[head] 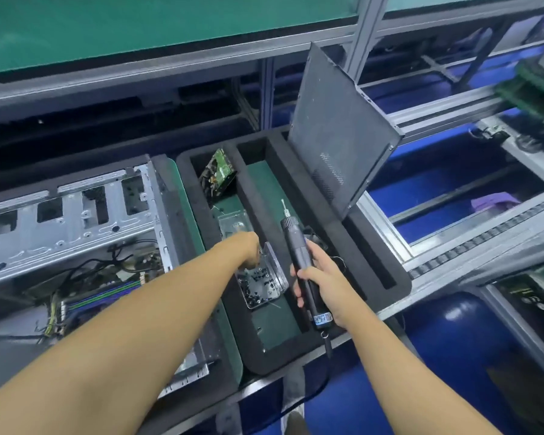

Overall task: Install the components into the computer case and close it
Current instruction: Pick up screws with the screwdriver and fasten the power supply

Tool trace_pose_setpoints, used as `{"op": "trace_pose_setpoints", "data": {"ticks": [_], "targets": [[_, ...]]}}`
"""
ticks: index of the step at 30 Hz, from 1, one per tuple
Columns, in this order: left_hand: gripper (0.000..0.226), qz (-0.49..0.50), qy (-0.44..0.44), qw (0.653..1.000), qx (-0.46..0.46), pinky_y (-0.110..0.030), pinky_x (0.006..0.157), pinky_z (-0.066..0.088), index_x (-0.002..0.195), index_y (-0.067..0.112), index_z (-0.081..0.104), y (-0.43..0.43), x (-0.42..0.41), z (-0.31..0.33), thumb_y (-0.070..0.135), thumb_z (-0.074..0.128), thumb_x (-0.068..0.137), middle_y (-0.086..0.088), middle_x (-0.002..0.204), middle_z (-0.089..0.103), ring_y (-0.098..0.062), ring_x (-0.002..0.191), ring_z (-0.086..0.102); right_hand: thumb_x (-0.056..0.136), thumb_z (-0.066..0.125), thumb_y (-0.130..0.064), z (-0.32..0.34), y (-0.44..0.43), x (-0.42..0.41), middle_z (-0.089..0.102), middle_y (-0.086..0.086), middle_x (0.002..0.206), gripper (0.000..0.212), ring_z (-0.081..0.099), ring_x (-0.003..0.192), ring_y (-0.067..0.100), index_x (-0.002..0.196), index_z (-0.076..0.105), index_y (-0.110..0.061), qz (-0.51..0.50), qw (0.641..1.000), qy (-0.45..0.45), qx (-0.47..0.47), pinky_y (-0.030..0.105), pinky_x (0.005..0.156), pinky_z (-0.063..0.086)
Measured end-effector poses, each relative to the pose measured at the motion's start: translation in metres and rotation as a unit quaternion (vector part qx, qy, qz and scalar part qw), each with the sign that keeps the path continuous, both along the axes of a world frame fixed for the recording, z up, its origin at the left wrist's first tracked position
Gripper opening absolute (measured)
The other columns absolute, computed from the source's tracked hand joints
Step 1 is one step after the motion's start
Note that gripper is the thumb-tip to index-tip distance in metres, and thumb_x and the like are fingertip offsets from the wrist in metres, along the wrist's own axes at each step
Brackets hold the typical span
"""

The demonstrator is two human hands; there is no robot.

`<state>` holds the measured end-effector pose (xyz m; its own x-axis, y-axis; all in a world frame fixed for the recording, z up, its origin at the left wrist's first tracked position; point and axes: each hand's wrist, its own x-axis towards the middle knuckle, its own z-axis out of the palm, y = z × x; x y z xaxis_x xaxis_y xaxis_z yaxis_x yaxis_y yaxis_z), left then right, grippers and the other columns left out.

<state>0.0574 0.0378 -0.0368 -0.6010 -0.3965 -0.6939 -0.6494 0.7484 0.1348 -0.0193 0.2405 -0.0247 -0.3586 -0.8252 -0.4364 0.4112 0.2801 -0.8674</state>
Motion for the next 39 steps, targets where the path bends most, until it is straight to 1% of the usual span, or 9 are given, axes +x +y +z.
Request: {"op": "trace_pose_setpoints", "data": {"ticks": [4,8,12,19,22,32,36,38,39], "targets": [[0.034,0.036,-0.034,0.999,-0.012,-0.037,0.094,0.053,0.119,0.003,0.064,0.004,-0.016,-0.029,0.015,0.068,0.088,-0.015,0.119,0.066,-0.030,0.108,0.065,0.083,0.059,-0.011,-0.009,-0.012,-0.027,0.065,0.006,0.089,0.076,0.057,0.064,0.024,0.152,0.041,-0.036,0.022,1.000,-0.009,0.007,0.036,0.053,0.052],[0.023,0.096,-0.033,0.995,-0.021,-0.041,0.087,0.054,0.107,0.014,0.060,0.013,-0.016,-0.055,0.021,0.068,0.087,-0.008,0.114,0.061,-0.028,0.100,0.061,0.083,0.059,-0.010,-0.018,-0.016,-0.045,0.063,0.007,0.089,0.079,0.057,0.064,0.024,0.155,0.039,-0.033,0.043,0.999,-0.015,0.012,0.036,0.052,0.052],[0.017,0.150,-0.003,0.987,-0.054,-0.039,0.071,0.048,0.107,0.016,0.057,0.021,-0.013,-0.072,0.012,0.058,0.090,-0.004,0.109,0.059,-0.026,0.093,0.059,0.083,0.058,-0.009,-0.026,-0.015,-0.058,0.063,0.006,0.089,0.081,0.058,0.065,0.024,0.156,0.036,-0.035,0.059,0.998,-0.018,0.020,0.036,0.053,0.053],[0.024,0.200,0.006,0.977,-0.079,-0.037,0.068,0.050,0.107,0.014,0.060,0.032,-0.015,-0.086,0.002,0.056,0.087,-0.006,0.106,0.062,-0.028,0.089,0.064,0.084,0.058,-0.009,-0.035,-0.016,-0.070,0.061,0.009,0.091,0.080,0.057,0.065,0.024,0.155,0.038,-0.038,0.070,0.997,-0.026,0.028,0.036,0.054,0.052],[0.021,0.211,0.014,0.973,-0.089,-0.035,0.063,0.048,0.102,0.014,0.060,0.033,-0.014,-0.091,0.002,0.057,0.085,-0.004,0.101,0.063,-0.026,0.080,0.062,0.084,0.058,-0.008,-0.036,-0.017,-0.071,0.061,0.010,0.091,0.079,0.057,0.065,0.023,0.154,0.039,-0.039,0.076,0.996,-0.029,0.025,0.036,0.054,0.052],[0.011,0.200,0.032,0.976,-0.075,-0.035,0.065,0.048,0.090,0.014,0.055,0.031,-0.012,-0.091,0.005,0.060,0.085,-0.005,0.092,0.059,-0.026,0.077,0.058,0.083,0.058,-0.009,-0.035,-0.024,-0.067,0.060,0.009,0.092,0.082,0.057,0.065,0.024,0.157,0.035,-0.037,0.097,0.995,-0.023,0.023,0.036,0.054,0.052],[0.005,0.235,0.049,0.969,-0.059,-0.033,0.062,0.046,0.092,0.006,0.061,0.017,-0.015,-0.078,0.004,0.057,0.092,-0.007,0.082,0.057,-0.024,0.070,0.056,0.083,0.057,-0.009,-0.032,-0.026,-0.065,0.060,0.010,0.094,0.081,0.056,0.066,0.023,0.156,0.036,-0.037,0.097,0.995,-0.021,0.023,0.037,0.055,0.052],[0.008,0.274,0.074,0.957,-0.055,-0.031,0.064,0.045,0.094,0.002,0.063,0.002,-0.017,-0.060,0.008,0.057,0.092,-0.012,0.090,0.061,-0.026,0.072,0.058,0.083,0.057,-0.009,-0.027,-0.030,-0.063,0.060,0.011,0.095,0.077,0.057,0.065,0.022,0.150,0.042,-0.042,0.098,0.995,-0.024,0.013,0.037,0.054,0.053],[0.008,0.302,0.090,0.948,-0.050,-0.031,0.064,0.047,0.087,0.003,0.062,-0.006,-0.017,-0.050,0.010,0.059,0.090,-0.014,0.092,0.063,-0.026,0.072,0.059,0.083,0.057,-0.008,-0.024,-0.032,-0.061,0.061,0.011,0.095,0.074,0.057,0.065,0.022,0.145,0.046,-0.045,0.099,0.995,-0.026,0.004,0.037,0.053,0.053]]}}
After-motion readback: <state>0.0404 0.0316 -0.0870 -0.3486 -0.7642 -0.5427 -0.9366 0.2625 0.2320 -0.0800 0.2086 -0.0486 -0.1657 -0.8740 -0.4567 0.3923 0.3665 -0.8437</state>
